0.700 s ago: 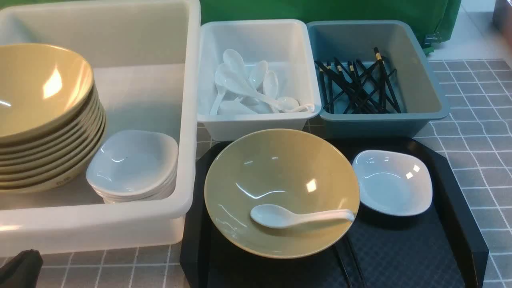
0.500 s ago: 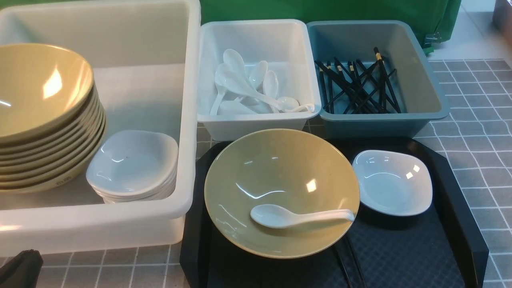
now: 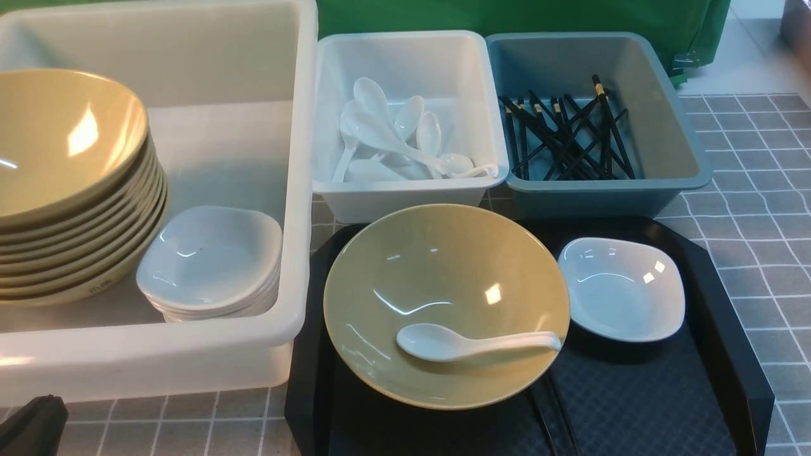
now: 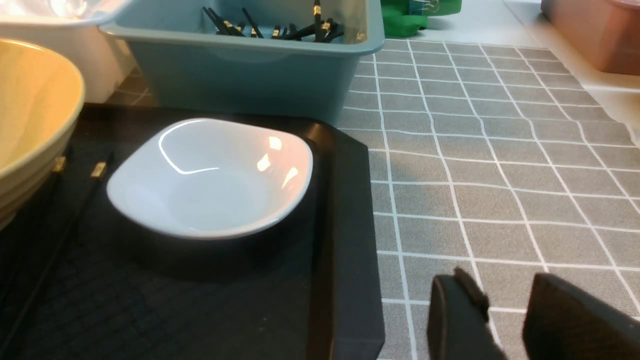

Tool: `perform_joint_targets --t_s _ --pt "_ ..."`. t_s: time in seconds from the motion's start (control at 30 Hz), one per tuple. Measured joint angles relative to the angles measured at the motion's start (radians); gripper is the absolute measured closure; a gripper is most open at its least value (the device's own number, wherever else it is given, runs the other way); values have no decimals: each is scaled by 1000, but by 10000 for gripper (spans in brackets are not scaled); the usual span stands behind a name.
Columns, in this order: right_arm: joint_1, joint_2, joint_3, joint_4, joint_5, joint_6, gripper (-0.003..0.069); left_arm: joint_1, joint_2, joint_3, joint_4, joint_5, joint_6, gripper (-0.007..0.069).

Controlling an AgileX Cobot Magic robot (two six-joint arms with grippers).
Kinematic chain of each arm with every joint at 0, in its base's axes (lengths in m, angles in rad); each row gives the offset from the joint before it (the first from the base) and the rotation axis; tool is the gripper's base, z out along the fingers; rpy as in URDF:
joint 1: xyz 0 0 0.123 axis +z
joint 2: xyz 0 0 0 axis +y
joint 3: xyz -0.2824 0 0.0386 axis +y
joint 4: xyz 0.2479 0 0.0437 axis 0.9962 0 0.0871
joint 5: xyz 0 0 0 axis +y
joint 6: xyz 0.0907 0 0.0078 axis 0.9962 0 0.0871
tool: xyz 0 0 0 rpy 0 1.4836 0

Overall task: On grey table put chopsticks spoon bowls plates into blue grey white boxes.
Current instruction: 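Pick up the spoon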

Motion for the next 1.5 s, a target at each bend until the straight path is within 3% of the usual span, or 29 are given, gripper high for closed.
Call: perform_joint_targets --t_s 0.57,0.7,0.73,0.8,0.83,0.93,1.03,1.17,1.27,1.4,1.5 --pt "0 0 0 -1 -20 0 421 0 0 1 1 -28 0 633" --pt "0 0 2 -1 -304 0 421 0 0 1 1 -304 0 633" --pt "0 0 2 -1 -343 0 421 0 0 1 1 -304 0 633" --pt "0 0 2 -1 -605 8 421 0 0 1 1 -526 0 633" --pt "0 0 2 -1 -605 8 421 0 0 1 1 -541 0 633" --pt "0 0 0 -1 -903 118 421 0 0 1 1 -782 -6 633" --pt "0 0 0 1 -1016 241 421 0 0 1 0 -948 -52 633" --pt "0 0 0 1 -1053 300 424 0 -2 -11 0 -1047 -113 633" --pt "0 0 -57 1 -961 302 459 0 1 -143 29 -926 -133 633" --pt "0 40 -223 1 -775 251 574 0 98 -429 56 -594 -126 633" --pt "0 125 -352 -2 -644 123 624 0 254 -601 62 -407 -115 633"
